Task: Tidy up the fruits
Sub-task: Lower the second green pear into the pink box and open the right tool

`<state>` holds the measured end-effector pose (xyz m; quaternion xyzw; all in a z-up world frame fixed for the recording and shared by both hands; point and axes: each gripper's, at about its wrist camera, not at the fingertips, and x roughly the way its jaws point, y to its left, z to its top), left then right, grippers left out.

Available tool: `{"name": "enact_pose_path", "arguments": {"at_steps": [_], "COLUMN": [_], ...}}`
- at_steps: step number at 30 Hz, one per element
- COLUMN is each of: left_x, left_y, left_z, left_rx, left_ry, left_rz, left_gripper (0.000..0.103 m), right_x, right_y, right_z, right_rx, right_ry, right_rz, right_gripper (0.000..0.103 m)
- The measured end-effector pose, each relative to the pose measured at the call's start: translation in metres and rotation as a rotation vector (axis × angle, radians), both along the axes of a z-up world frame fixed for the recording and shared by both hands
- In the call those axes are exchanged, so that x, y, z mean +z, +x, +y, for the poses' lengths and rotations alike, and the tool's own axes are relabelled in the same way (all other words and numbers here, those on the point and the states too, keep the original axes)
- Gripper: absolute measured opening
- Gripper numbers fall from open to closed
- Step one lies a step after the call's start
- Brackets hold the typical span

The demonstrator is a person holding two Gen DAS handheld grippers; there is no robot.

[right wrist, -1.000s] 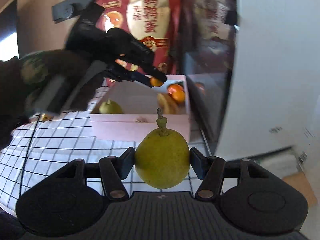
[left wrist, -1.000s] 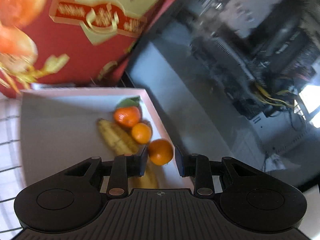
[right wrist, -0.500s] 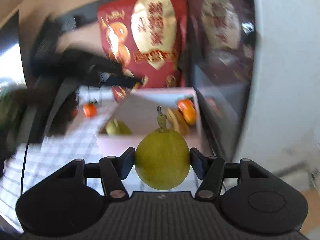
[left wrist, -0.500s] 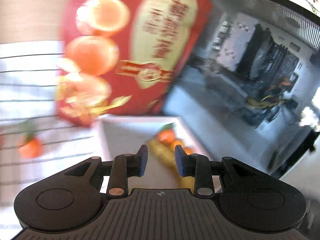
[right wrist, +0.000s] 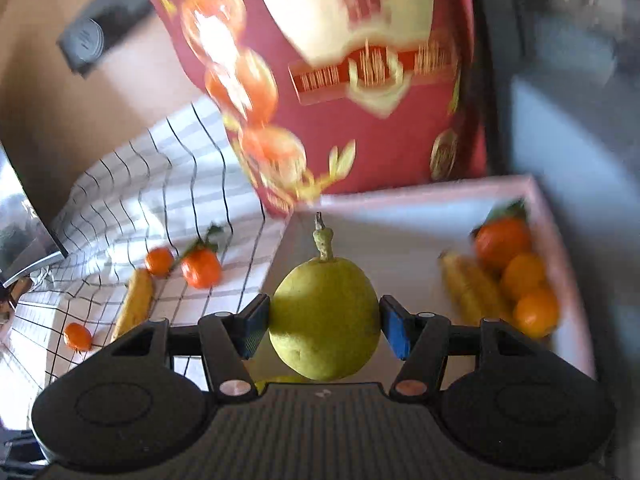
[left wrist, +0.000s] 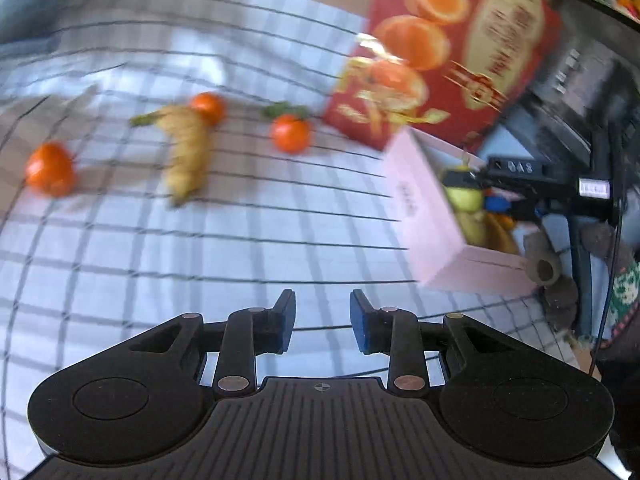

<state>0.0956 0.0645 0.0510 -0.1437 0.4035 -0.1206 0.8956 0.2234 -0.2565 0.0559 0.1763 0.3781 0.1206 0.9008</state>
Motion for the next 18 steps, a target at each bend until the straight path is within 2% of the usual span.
{"name": "enact_pose_path", "arguments": {"at_steps": [4, 9, 18], "left_x": [-0.005, -0.009, -0.012], "left_y": [-0.005, -0.007, -0.003], "left_z": [0.013, 0.014, 0.008], "left_rx": [0.05, 0.052, 0.031], "left_ry": [-0.001, -0.005, -0.017], "left_rz": [0.016, 0.031, 0.038], "left_gripper": [0.033, 0.033, 0.033], "right_x": [-0.013, -0.013, -0.013], "right_y": [0.008, 0.011, 0.014], "right_z": [0.002, 0.003, -0.003], "right_rx": [0.0, -0.005, 0.011], "right_ry": [0.029, 0.049, -0.007], "right_rz": [0.042, 0.004, 0.078], "right_gripper": [0.06, 0.06, 0.06]}}
